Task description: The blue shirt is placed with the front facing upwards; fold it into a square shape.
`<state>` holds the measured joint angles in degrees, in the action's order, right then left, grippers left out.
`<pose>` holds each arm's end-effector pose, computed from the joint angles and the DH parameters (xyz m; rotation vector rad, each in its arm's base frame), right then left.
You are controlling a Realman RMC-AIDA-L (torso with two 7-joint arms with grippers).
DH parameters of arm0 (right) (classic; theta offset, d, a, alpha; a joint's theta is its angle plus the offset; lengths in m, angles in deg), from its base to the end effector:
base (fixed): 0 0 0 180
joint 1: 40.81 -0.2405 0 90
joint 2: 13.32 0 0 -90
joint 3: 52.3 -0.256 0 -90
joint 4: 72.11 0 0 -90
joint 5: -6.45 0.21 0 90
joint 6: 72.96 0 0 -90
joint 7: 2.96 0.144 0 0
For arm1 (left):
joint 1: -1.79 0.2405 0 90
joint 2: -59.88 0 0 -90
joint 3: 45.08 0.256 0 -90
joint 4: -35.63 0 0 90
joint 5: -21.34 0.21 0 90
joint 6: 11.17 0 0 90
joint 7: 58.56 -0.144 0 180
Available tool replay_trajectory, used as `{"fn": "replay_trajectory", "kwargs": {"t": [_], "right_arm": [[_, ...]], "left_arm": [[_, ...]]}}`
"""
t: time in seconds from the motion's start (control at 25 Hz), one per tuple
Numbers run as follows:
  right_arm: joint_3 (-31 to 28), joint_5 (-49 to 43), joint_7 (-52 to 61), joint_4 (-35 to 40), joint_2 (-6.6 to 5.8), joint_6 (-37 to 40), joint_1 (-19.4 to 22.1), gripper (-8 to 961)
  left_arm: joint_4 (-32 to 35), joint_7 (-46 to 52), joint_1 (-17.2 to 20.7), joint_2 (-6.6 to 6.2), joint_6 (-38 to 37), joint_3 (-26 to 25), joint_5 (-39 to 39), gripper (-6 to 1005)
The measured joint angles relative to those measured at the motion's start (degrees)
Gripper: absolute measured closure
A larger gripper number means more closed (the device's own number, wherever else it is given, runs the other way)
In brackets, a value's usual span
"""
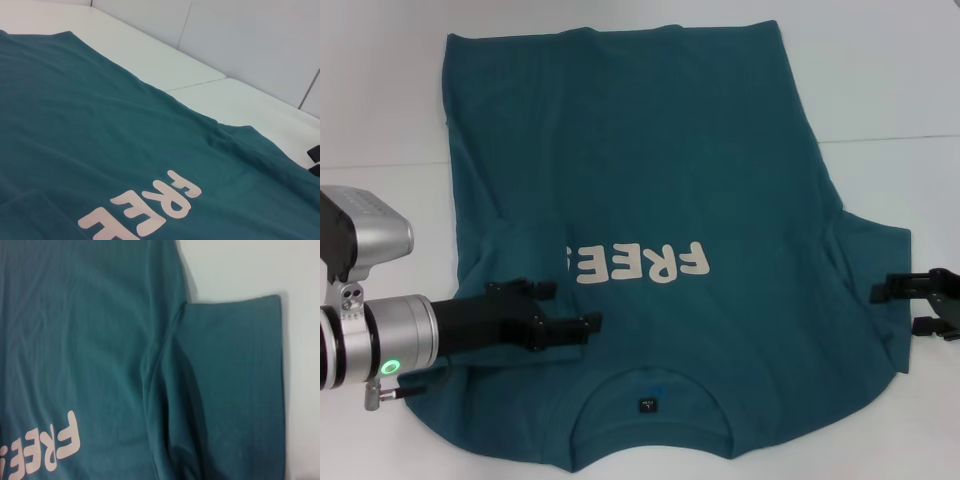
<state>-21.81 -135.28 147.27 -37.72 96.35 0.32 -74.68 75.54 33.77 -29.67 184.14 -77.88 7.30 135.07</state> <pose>0.3548 0.3590 0.0658 -1.7281 2.0574 0.3368 -0.2486 0.3599 -0.0516 -2.5826 -0.8562 -0.4865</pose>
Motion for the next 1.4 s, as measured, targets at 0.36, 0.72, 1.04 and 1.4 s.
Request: {"fn": "replay_trajectory", "kwargs": {"t": [0.36, 0.72, 1.04, 1.4], "right_arm": [[-0.4, 0.4, -0.2, -0.9, 0.21, -0.7, -0.1, 78], [-0.7, 5.4, -1.5, -1.8, 0.32, -1.1, 0.9, 277], [-0.6, 6.0, -4.6, -1.7, 0.21, -0.9, 1.3, 674], [-0.4, 6.0, -5.8, -1.0, -0.38, 0.2, 1.3, 913]], "left_arm": [[0.0, 0.0, -0.1, 0.02, 0.1, 0.0, 0.0, 78], [0.0, 0.0, -0.2, 0.03, 0.6, 0.0, -0.1, 78], [-0.1, 0.0, -0.4, 0.03, 0.7, 0.0, -0.1, 79], [-0.1, 0.0, -0.7, -0.09, 0.7, 0.0, -0.1, 79]]}}
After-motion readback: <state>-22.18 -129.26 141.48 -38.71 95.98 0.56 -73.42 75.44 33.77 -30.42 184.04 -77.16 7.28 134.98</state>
